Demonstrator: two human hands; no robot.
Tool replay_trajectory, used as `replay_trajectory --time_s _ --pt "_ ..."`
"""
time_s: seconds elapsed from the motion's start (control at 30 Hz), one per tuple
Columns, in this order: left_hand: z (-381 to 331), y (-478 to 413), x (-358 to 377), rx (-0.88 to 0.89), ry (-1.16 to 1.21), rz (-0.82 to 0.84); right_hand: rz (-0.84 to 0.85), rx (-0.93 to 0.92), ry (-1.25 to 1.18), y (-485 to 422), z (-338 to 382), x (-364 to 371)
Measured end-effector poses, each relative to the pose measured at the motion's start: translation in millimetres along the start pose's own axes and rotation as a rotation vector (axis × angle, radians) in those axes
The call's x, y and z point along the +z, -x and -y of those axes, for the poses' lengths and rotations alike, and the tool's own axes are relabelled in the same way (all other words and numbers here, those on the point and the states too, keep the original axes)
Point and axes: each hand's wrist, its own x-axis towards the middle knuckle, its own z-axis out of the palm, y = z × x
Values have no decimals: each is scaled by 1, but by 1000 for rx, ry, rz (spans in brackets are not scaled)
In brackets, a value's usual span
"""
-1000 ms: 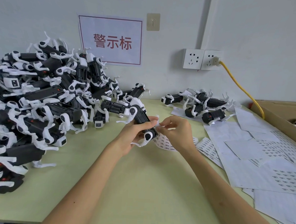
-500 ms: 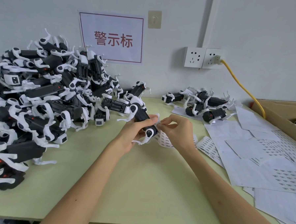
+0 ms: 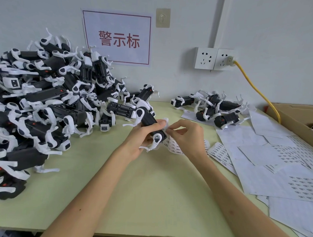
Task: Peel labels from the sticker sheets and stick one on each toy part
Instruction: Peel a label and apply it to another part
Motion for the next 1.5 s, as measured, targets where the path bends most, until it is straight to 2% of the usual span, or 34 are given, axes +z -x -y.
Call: replay_trajectory --time_s 0.33,0.63,1.17,1.5 --pt "1 -3 -3 10 39 -45 41 -79 36 -1 -3 1" --pt "0 -1 -2 4 -18 -9 29 -119 65 -2 -4 0" --pt "2 -5 -7 -1 -55 -86 195 -260 132 -3 -11 5" --pt "-4 -1 -8 7 42 -58 247 -264 105 -6 -12 2"
